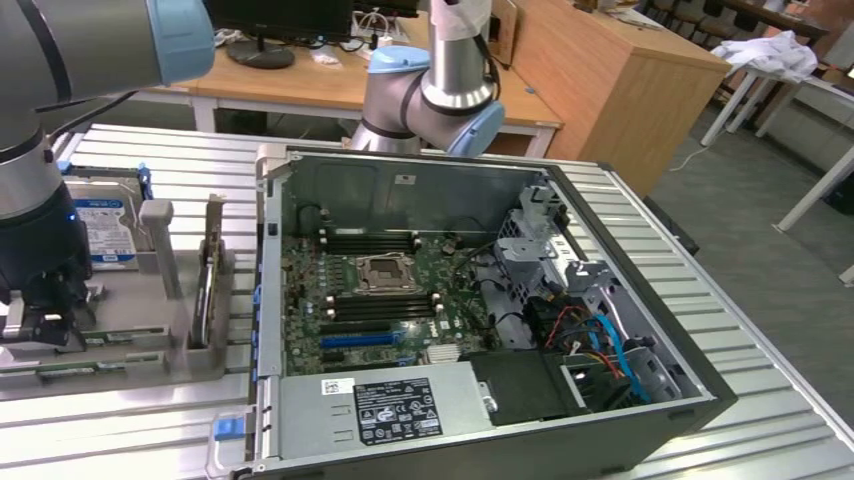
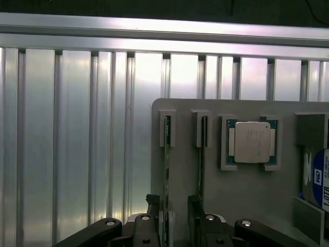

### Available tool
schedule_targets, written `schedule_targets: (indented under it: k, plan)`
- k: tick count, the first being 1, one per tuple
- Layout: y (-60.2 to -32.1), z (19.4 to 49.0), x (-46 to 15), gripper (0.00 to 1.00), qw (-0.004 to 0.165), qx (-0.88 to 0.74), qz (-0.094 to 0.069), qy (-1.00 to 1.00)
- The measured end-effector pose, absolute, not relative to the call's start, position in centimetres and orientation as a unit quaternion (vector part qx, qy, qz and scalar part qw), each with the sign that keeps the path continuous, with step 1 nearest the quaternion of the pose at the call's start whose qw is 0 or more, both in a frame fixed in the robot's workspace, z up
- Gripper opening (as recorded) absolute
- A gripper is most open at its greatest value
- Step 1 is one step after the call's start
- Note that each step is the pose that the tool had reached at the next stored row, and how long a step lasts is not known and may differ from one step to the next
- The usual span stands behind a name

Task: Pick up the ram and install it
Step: 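Pick up the ram and move it above insertion slot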

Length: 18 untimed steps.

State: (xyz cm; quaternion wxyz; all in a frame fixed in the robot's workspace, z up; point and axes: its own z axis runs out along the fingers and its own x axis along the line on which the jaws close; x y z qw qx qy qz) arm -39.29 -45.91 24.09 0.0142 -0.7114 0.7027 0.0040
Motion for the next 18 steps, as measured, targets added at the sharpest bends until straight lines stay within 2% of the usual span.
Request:
schedule_targets:
  k: [18]
  plan:
    - [-45.9, 22.6, -39.3, 0.36, 0.014, -0.711, 0.004, 0.703]
